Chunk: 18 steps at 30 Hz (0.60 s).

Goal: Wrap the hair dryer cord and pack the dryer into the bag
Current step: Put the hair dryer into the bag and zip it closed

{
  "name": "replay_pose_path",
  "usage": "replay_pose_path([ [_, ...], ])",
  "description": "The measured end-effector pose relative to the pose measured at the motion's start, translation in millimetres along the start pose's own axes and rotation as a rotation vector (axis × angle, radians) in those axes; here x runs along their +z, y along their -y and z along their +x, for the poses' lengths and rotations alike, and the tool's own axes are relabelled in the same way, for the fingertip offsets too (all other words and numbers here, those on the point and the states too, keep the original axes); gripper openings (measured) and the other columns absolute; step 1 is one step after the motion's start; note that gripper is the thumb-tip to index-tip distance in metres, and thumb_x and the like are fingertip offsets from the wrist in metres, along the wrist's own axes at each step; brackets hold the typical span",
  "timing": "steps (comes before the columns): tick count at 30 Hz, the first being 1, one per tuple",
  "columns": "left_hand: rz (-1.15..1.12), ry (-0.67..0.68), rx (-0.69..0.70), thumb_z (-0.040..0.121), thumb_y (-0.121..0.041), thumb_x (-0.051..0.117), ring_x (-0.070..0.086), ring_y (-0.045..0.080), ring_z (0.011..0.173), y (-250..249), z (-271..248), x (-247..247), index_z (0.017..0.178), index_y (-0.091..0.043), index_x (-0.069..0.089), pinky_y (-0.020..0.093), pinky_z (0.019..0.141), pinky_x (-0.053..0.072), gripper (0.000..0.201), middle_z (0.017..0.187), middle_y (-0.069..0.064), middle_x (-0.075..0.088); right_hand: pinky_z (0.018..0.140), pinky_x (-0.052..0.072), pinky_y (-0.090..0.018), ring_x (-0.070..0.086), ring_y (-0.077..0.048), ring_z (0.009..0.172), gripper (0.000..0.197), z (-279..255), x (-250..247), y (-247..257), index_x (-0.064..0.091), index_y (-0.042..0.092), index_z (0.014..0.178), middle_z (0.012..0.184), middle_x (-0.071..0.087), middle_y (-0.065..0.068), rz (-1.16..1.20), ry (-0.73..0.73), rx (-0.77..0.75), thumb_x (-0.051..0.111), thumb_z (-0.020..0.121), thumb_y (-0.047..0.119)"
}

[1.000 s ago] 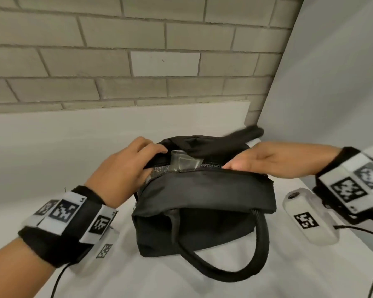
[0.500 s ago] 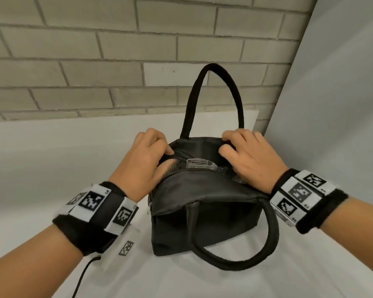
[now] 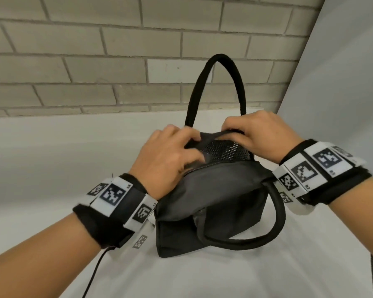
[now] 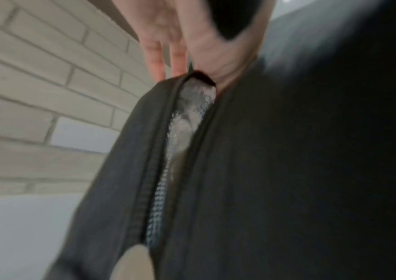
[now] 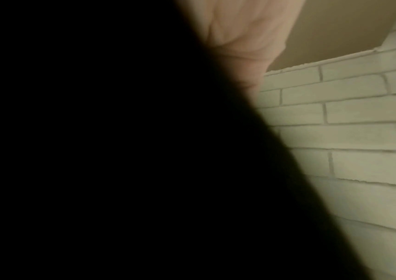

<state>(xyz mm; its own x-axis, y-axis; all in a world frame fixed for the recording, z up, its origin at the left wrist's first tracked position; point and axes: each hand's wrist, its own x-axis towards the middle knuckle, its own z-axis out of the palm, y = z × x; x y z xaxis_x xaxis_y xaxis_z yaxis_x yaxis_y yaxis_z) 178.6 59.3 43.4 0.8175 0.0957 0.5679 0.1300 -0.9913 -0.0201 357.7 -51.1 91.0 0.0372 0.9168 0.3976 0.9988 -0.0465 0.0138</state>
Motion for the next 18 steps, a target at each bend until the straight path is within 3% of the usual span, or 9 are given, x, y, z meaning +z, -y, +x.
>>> replay_pose_path([
  [3,-0.143,-0.128,-0.224,0.067,-0.004,0.064,0.045,0.032,0.1,1.8,-5.5,18.2,0.099,-0.022,0.043,0.042,0.078,0.042,0.042,0.115,0.008,0.042,0.063,0.041,-0.032,0.06,-0.03,0.072,0.03,1.8,0.9,-0.6,0.064,0.02,0.096,0.076,0.068,-0.007,0.017,0.008,0.018,0.047,0.087,0.043],
  [5,-0.331,-0.174,-0.283,0.071,-0.015,0.064,0.05,0.036,0.102,1.7,-9.5,25.4,0.109,-0.024,0.035,0.044,0.085,0.046,0.049,0.119,0.007,0.035,0.068,0.044,-0.033,0.061,-0.025,0.079,0.029,-0.3,2.1,-0.3,0.063,0.022,0.101,0.083,0.067,-0.001,0.069,0.015,0.062,0.047,0.088,0.041],
  [7,-0.504,-0.192,-0.39,0.071,-0.035,0.059,0.052,0.03,0.104,3.4,-11.0,26.5,0.12,-0.034,0.027,0.036,0.086,0.045,0.058,0.123,0.008,0.035,0.075,0.045,-0.031,0.057,-0.015,0.087,0.032,-6.2,0.7,2.0,0.063,0.023,0.104,0.093,0.061,0.007,0.185,-0.052,0.086,0.047,0.086,0.045],
  [9,-0.632,-0.147,-0.517,0.073,-0.032,0.067,0.052,0.024,0.111,6.4,-11.2,26.1,0.125,-0.048,0.015,0.028,0.089,0.038,0.075,0.127,0.005,0.036,0.081,0.041,-0.024,0.053,-0.007,0.09,0.039,-16.5,-3.1,6.3,0.062,0.03,0.1,0.097,0.058,0.013,0.321,-0.035,0.097,0.042,0.079,0.056],
  [11,-0.653,-0.095,-0.595,0.073,-0.026,0.07,0.051,0.022,0.114,7.6,-12.5,26.5,0.131,-0.045,0.008,0.028,0.092,0.037,0.088,0.13,0.006,0.041,0.085,0.046,-0.028,0.057,-0.007,0.092,0.043,-28.7,-7.0,11.5,0.062,0.036,0.09,0.096,0.064,0.012,0.47,0.255,0.137,0.039,0.07,0.067],
  [13,-0.675,-0.075,-0.687,0.068,-0.029,0.074,0.057,0.023,0.106,6.8,-12.1,27.5,0.137,-0.039,0.009,0.035,0.093,0.043,0.095,0.115,0.002,0.053,0.086,0.05,-0.039,0.062,-0.014,0.089,0.053,-38.1,-9.0,13.6,0.064,0.029,0.089,0.092,0.068,0.003,0.583,0.521,0.188,0.048,0.062,0.072],
  [15,-0.685,-0.068,-0.765,0.062,-0.031,0.078,0.06,0.025,0.102,7.5,-10.0,29.4,0.136,-0.035,0.015,0.039,0.093,0.046,0.098,0.108,0.002,0.06,0.077,0.054,-0.034,0.064,-0.015,0.077,0.039,-43.2,-10.6,12.8,0.064,0.022,0.081,0.081,0.07,0.0,0.73,0.531,0.178,0.061,0.063,0.057],
  [18,-0.629,-0.046,-0.793,0.056,-0.025,0.083,0.055,0.024,0.11,11.4,-7.7,31.8,0.133,-0.03,0.026,0.038,0.098,0.043,0.096,0.121,0.003,0.058,0.058,0.046,-0.014,0.057,-0.004,0.058,0.006,-44.2,-20.1,17.9,0.065,0.023,0.065,0.061,0.064,0.01,0.931,0.525,0.155,0.067,0.07,0.026],
])
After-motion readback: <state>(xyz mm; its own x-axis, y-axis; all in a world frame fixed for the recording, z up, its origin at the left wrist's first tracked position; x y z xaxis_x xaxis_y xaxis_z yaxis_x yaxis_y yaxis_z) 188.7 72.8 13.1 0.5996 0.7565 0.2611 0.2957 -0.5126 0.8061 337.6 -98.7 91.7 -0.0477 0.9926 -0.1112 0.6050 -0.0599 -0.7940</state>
